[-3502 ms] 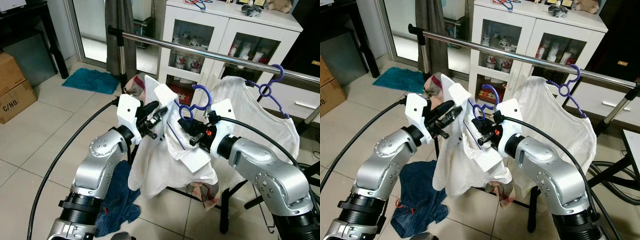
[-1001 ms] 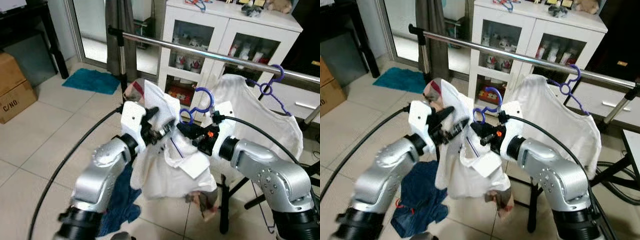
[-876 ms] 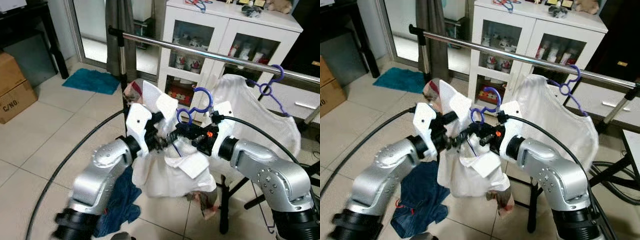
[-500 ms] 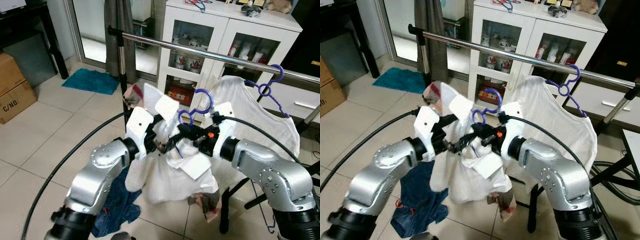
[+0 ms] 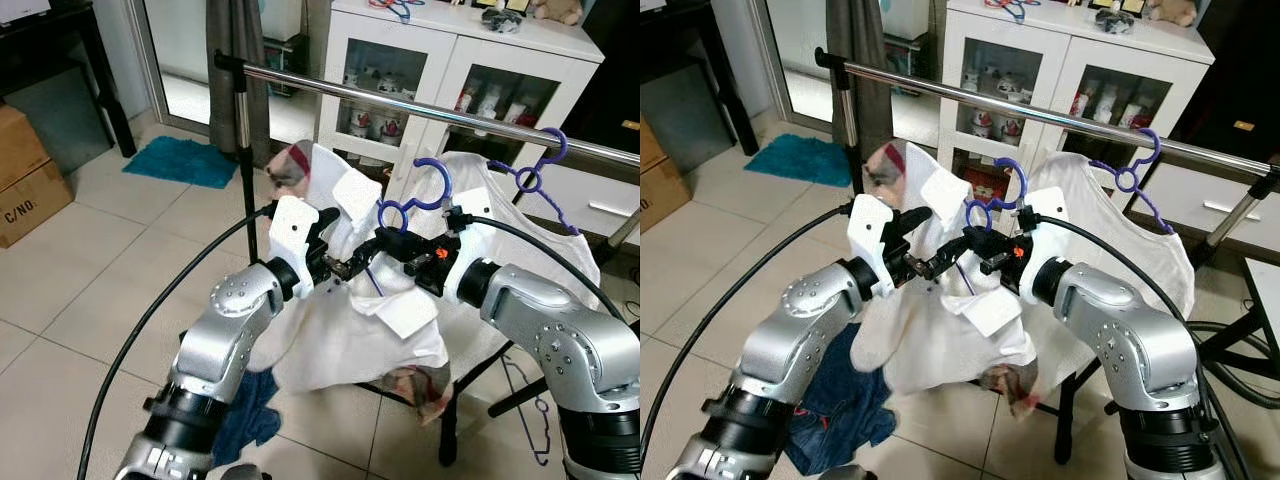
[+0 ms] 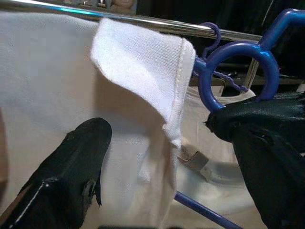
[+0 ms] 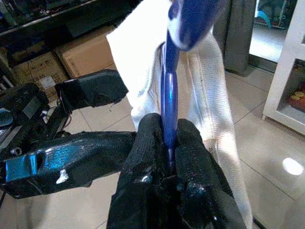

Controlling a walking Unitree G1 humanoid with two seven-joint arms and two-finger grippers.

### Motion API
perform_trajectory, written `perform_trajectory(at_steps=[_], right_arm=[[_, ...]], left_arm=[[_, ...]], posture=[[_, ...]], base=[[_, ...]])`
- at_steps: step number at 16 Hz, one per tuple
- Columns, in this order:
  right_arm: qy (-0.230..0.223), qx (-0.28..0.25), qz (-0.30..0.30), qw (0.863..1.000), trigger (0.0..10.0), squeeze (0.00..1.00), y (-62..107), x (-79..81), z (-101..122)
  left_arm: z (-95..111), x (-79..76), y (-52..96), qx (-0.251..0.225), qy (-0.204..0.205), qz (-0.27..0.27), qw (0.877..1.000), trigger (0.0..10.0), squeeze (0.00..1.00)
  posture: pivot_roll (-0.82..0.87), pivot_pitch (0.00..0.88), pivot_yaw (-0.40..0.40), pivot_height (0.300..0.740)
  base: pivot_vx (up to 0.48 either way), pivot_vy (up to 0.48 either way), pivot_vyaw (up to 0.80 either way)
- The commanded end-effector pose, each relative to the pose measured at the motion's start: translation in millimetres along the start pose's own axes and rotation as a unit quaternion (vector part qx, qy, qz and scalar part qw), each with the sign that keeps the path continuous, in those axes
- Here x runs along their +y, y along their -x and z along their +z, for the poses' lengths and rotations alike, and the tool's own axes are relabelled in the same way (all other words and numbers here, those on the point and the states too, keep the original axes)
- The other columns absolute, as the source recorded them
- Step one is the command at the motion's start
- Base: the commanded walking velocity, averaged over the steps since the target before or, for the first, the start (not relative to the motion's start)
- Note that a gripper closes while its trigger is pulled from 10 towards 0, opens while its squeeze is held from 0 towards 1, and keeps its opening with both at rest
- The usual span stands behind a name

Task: Hang hanger

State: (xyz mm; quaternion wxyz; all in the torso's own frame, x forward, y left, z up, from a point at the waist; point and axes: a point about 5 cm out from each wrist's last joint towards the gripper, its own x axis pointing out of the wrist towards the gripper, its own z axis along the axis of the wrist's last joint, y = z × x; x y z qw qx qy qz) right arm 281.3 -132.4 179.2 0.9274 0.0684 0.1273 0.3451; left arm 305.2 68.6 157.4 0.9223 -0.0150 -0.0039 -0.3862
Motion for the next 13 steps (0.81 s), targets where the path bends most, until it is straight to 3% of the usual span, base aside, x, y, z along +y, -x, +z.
perform_trajectory(at_steps=[1,2,3,4,6,8,13], right_arm=[[-0.003,-0.009,0.082,0.997,10.0,0.00,-5.6,23.0,3],[-0.006,-0.010,0.084,0.996,10.0,0.00,-5.3,23.0,2],[-0.006,-0.010,0.084,0.996,10.0,0.00,-5.2,23.0,2],[-0.006,-0.009,0.083,0.996,10.0,0.00,-5.2,23.4,1],[-0.006,-0.008,0.081,0.997,10.0,0.00,-4.8,23.4,0],[-0.006,-0.008,0.080,0.997,10.0,0.00,-4.5,22.8,0],[-0.004,-0.007,0.072,0.997,10.0,0.00,-4.9,21.5,-1]], left_arm=[[-3,9.0,-2.9,0.019,-0.010,0.031,0.999,9.8,0.00],[-3,12.0,-3.5,0.020,-0.037,0.039,0.998,1.4,0.00],[-2,13.3,-3.4,0.022,-0.058,0.041,0.997,0.0,0.00],[-2,15.7,-1.9,0.032,-0.114,0.046,0.992,0.0,0.00],[-2,19.7,0.9,0.029,-0.144,0.072,0.987,0.0,0.00],[-1,19.9,1.5,0.016,-0.137,0.079,0.987,0.0,0.00],[2,1.5,4.3,-0.013,-0.135,0.042,0.990,0.0,0.00]], posture=[[0.04,0.000,-0.075,0.740],[0.04,0.000,-0.075,0.740],[0.04,0.000,-0.075,0.740],[0.04,0.000,-0.073,0.740],[0.04,0.000,-0.073,0.740],[0.04,0.000,-0.073,0.740],[0.05,0.000,-0.067,0.740]], base=[[0.000,0.000,0.00],[0.000,0.000,0.00],[0.000,0.000,0.00],[0.000,0.000,0.00],[0.000,0.000,0.00],[0.000,0.000,0.00],[0.000,0.000,0.00]])
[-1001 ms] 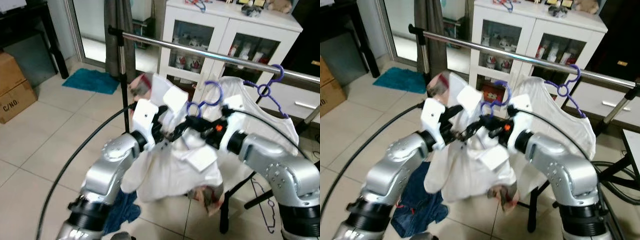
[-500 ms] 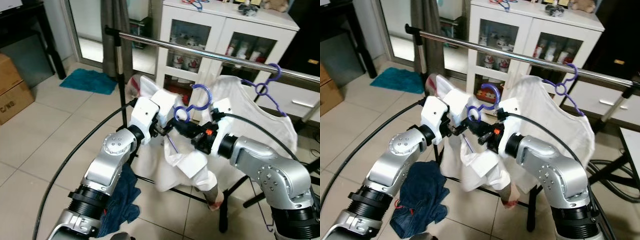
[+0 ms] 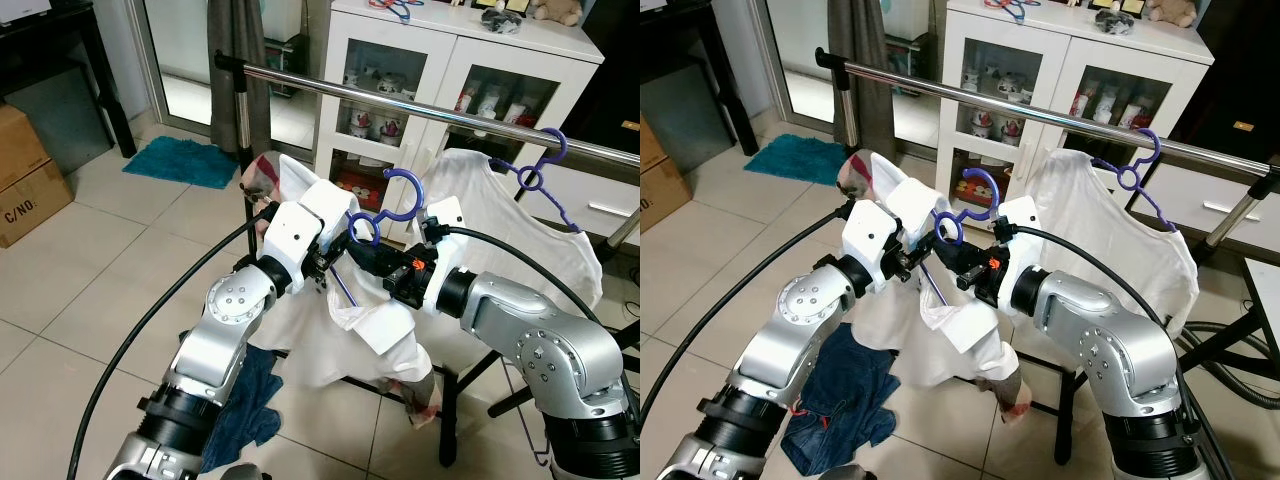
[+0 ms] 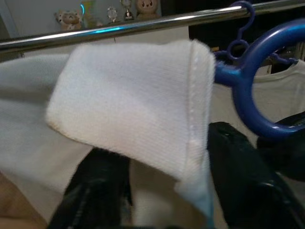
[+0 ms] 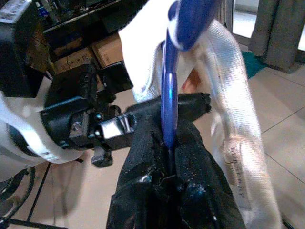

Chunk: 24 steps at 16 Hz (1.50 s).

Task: Hang hanger

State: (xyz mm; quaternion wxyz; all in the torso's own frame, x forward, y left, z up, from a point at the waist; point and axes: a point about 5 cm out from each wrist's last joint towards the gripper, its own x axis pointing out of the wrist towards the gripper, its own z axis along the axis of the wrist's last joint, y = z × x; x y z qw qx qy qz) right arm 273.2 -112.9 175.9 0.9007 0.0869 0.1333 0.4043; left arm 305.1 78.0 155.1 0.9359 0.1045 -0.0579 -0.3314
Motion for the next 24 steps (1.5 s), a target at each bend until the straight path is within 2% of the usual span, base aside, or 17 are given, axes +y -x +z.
perform_trajectory(at_steps=[1,5,8,13,14,16,20,22,24], right_arm=[[0.011,-0.009,0.000,1.000,10.0,0.00,2.3,1.6,3],[0.011,0.000,-0.010,1.000,10.0,0.00,1.6,-1.5,1],[0.009,-0.002,-0.010,1.000,10.0,0.00,1.9,-1.0,1],[0.009,-0.001,-0.013,1.000,10.0,0.00,1.9,-1.9,1],[0.013,0.004,-0.019,1.000,10.0,0.00,2.1,-3.0,0],[0.015,0.023,-0.041,0.999,10.0,0.00,2.5,-7.7,-5],[0.009,0.060,-0.097,0.993,10.0,0.00,4.4,-22.1,-16],[0.001,0.055,-0.109,0.993,10.0,0.00,4.7,-24.9,-14],[0.002,0.076,-0.133,0.988,10.0,0.00,6.7,-31.0,-19]], left_arm=[[4,-6.4,0.3,-0.010,-0.002,-0.010,1.000,0.0,0.00],[3,-4.5,7.2,-0.006,0.001,0.007,1.000,0.0,0.00],[2,4.5,11.3,0.001,0.003,0.035,0.999,0.0,0.00],[6,8.9,13.4,-0.011,0.022,0.041,0.999,0.0,0.00],[11,9.8,14.7,-0.032,0.044,0.043,0.998,0.0,0.00],[21,10.3,17.0,-0.065,0.058,0.046,0.995,0.0,0.00],[34,18.8,23.2,-0.107,0.055,0.078,0.990,0.0,0.00],[34,20.4,25.9,-0.107,0.047,0.081,0.990,0.0,0.00],[37,19.8,28.1,-0.114,0.042,0.081,0.989,0.0,0.00]], posture=[[0.05,0.000,-0.068,0.740],[0.05,0.000,-0.071,0.740],[0.05,0.000,-0.070,0.740],[0.05,0.000,-0.068,0.740],[0.05,0.000,-0.068,0.740],[0.05,0.000,-0.068,0.740],[0.05,0.000,-0.069,0.740],[0.05,0.000,-0.069,0.740],[0.05,0.000,-0.070,0.740]], base=[[0.000,0.000,0.00],[0.000,0.000,0.00],[0.000,0.000,0.00],[0.000,0.000,0.00],[0.000,0.000,0.00],[0.000,0.000,0.00],[0.000,0.000,0.00],[0.000,0.000,0.00],[0.000,0.000,0.00]])
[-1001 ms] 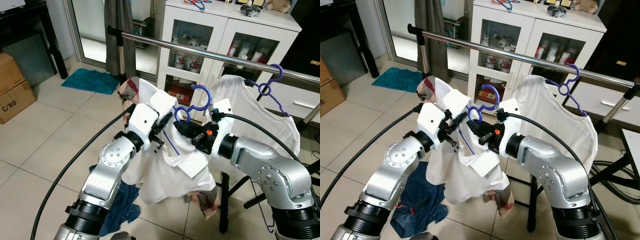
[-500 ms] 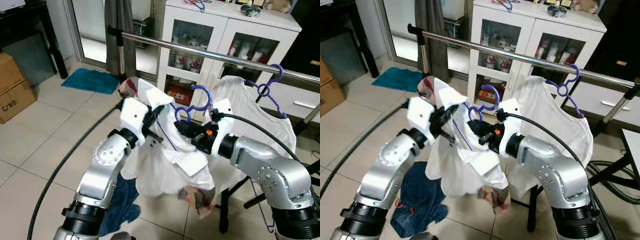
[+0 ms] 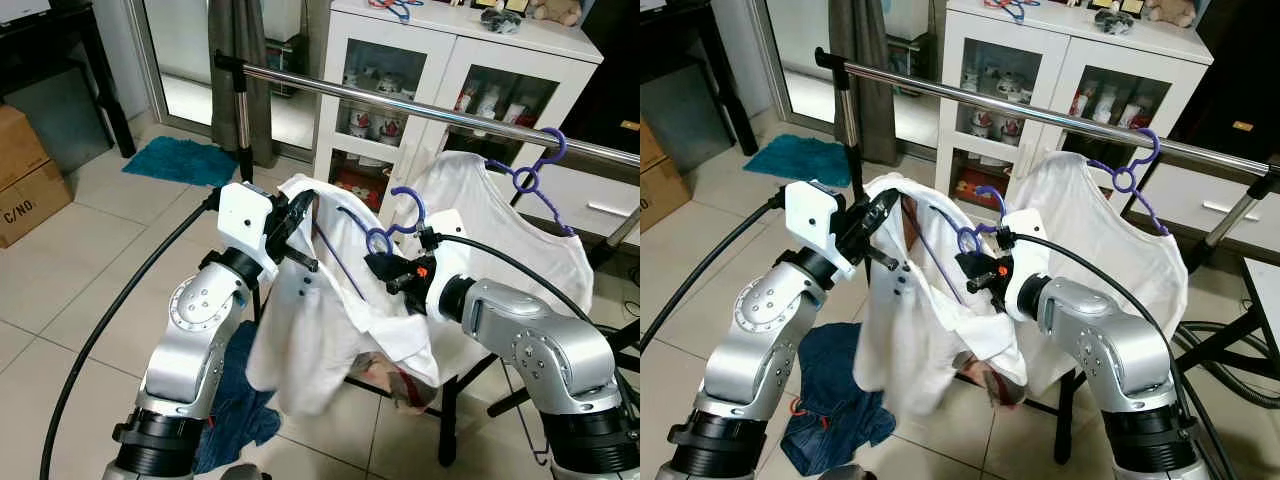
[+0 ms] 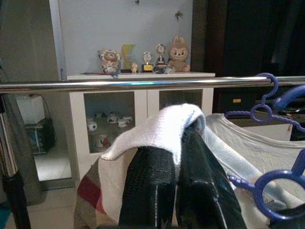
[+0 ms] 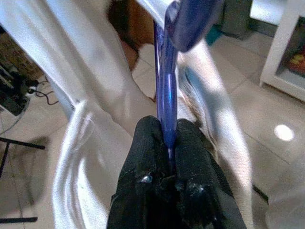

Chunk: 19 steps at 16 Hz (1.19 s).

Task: Hang hanger

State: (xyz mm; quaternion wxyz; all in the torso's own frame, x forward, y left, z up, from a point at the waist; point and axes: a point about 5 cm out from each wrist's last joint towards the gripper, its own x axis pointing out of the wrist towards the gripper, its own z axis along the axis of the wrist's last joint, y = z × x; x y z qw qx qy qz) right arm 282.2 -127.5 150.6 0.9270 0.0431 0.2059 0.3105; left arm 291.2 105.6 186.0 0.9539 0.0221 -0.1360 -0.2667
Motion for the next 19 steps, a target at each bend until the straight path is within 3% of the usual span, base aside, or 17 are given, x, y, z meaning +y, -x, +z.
perform_trajectory(at_steps=[1,3,5,7,11,12,13,14,15,19], right_arm=[[-0.001,0.011,-0.032,0.999,10.0,0.00,4.2,-11.2,0],[-0.008,0.003,-0.029,1.000,10.0,0.00,4.2,-10.9,1],[-0.013,-0.023,-0.016,1.000,10.0,0.00,5.1,-7.6,11],[-0.010,-0.040,-0.021,0.999,10.0,0.00,8.2,-11.2,21],[-0.008,-0.053,-0.014,0.998,10.0,0.00,9.8,-10.3,29],[-0.007,-0.057,-0.008,0.998,10.0,0.00,9.0,-7.6,30],[-0.006,-0.059,-0.002,0.998,10.0,0.00,8.0,-5.2,31],[-0.005,-0.059,0.001,0.998,10.0,0.00,7.5,-4.1,32],[-0.006,-0.057,0.001,0.998,10.0,0.00,7.4,-3.8,30],[-0.013,-0.029,-0.031,0.999,10.0,0.00,3.5,-11.3,14]], left_arm=[[9,-0.9,0.0,-0.022,-0.010,-0.001,1.000,0.0,0.00],[6,-1.9,1.3,-0.009,-0.036,-0.011,0.999,0.0,0.00],[-10,0.1,6.3,0.044,-0.091,-0.016,0.995,0.0,0.00],[-30,9.5,16.8,0.122,-0.146,0.001,0.982,0.0,0.00],[-37,9.8,20.4,0.149,-0.133,-0.001,0.980,0.0,0.00],[-40,3.7,20.7,0.157,-0.120,-0.020,0.980,1.1,0.00],[-45,-1.8,22.6,0.170,-0.097,-0.031,0.980,10.0,0.00],[-44,-5.3,23.0,0.164,-0.071,-0.035,0.983,10.0,0.00],[-36,-7.5,21.7,0.140,-0.035,-0.034,0.989,10.0,1.00],[-22,-3.2,28.0,0.127,0.012,-0.024,0.992,10.0,1.00]], posture=[[0.05,0.000,-0.070,0.740],[0.05,0.000,-0.070,0.740],[0.05,0.000,-0.068,0.740],[0.05,0.000,-0.065,0.740],[0.05,0.000,-0.069,0.740],[0.05,0.000,-0.069,0.740],[0.05,0.000,-0.069,0.740],[0.05,0.000,-0.069,0.740],[0.05,0.000,-0.069,0.740],[0.07,0.000,-0.075,0.740]], base=[[0.000,0.000,0.00],[0.000,0.000,0.00],[0.000,0.000,0.00],[0.000,0.000,0.00],[0.000,0.000,0.00],[0.000,0.000,0.00],[0.000,0.000,0.00],[0.000,0.000,0.00],[0.000,0.000,0.00],[0.000,0.000,0.00]])
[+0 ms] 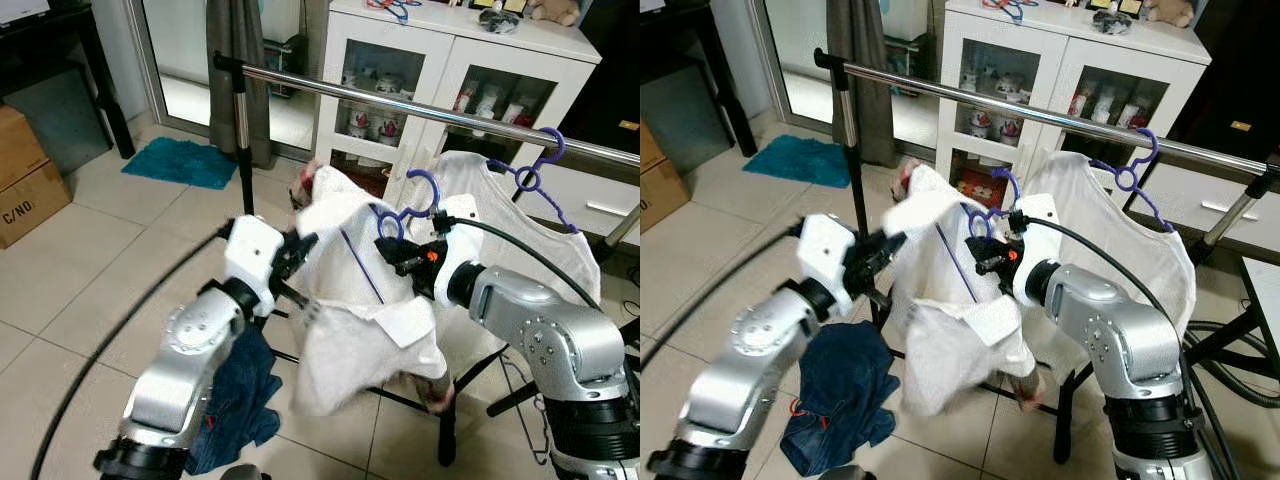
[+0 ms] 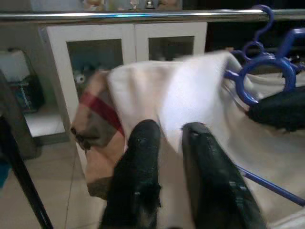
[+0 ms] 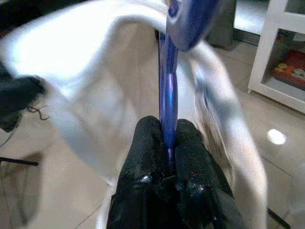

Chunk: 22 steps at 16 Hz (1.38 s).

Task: Hang hanger

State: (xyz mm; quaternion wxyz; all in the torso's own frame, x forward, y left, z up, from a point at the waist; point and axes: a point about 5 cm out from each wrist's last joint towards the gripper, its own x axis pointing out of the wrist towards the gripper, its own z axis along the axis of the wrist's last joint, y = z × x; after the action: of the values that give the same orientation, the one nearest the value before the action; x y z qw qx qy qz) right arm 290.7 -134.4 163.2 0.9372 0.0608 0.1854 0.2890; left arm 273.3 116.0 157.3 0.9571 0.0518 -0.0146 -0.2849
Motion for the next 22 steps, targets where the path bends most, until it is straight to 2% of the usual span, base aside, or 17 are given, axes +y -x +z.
perform_trajectory(at_steps=[1,2,3,5,6,7,9,10,12,14,18,22], right_arm=[[-0.001,0.005,-0.022,1.000,10.0,0.00,0.5,-5.3,-4],[-0.007,0.014,-0.041,0.999,10.0,0.00,0.8,-8.4,-10],[-0.011,0.023,-0.059,0.998,10.0,0.00,3.0,-12.0,-16],[-0.009,0.023,-0.089,0.996,10.0,0.00,8.3,-16.6,-26],[-0.002,0.024,-0.101,0.995,10.0,0.00,8.9,-18.0,-29],[-0.009,0.023,-0.135,0.991,10.0,0.00,12.2,-21.6,-35],[-0.013,0.007,-0.170,0.985,10.0,0.00,16.4,-23.7,-36],[0.003,-0.010,-0.182,0.983,10.0,0.00,18.6,-23.3,-35],[0.061,-0.030,-0.200,0.978,10.0,0.00,21.2,-21.1,-30],[0.023,-0.055,-0.227,0.972,10.0,0.00,20.0,-22.2,-26],[0.013,-0.081,-0.256,0.963,10.0,0.00,20.1,-21.4,-23],[0.024,-0.083,-0.246,0.966,10.0,0.00,17.5,-17.7,-20]], left_arm=[[0,2.1,3.9,0.005,0.013,0.005,1.000,10.0,0.86],[0,4.7,8.4,0.011,0.016,0.013,1.000,10.0,0.24],[-4,7.9,15.1,0.026,0.019,0.021,0.999,10.0,0.00],[-9,15.8,30.0,0.051,0.006,0.055,0.997,10.0,0.00],[-10,17.4,32.7,0.054,0.008,0.066,0.996,10.0,0.00],[-11,22.0,39.5,0.055,0.028,0.102,0.993,10.0,0.00],[-14,25.4,46.7,0.059,0.043,0.140,0.987,10.0,0.00],[-18,26.1,49.3,0.067,0.025,0.152,0.986,10.0,0.00],[-16,25.2,49.5,0.063,0.011,0.152,0.986,10.0,0.00],[-13,25.6,45.3,0.063,-0.006,0.142,0.988,10.0,0.00],[-12,25.5,41.8,0.060,-0.017,0.133,0.989,10.0,0.00],[-13,23.5,41.1,0.064,-0.024,0.121,0.990,10.0,0.00]], posture=[[0.07,0.000,-0.070,0.740],[0.07,0.000,-0.065,0.740],[0.07,0.000,-0.059,0.740],[0.07,0.000,-0.053,0.740],[0.07,0.000,-0.051,0.740],[0.07,0.000,-0.050,0.740],[0.08,0.000,-0.052,0.740],[0.09,0.000,-0.059,0.740],[0.09,0.000,-0.068,0.740],[0.09,0.000,-0.062,0.740],[0.08,0.000,-0.053,0.740],[0.08,0.000,-0.053,0.740]], base=[[0.000,0.000,0.00],[0.000,0.000,0.00],[0.000,0.000,0.00],[0.000,0.000,0.00],[0.000,0.000,0.00],[0.000,0.000,0.00],[0.000,0.000,0.00],[0.000,0.000,0.00],[0.000,0.000,0.00],[0.292,0.000,0.34],[0.361,0.000,0.49],[0.368,0.000,0.00]])
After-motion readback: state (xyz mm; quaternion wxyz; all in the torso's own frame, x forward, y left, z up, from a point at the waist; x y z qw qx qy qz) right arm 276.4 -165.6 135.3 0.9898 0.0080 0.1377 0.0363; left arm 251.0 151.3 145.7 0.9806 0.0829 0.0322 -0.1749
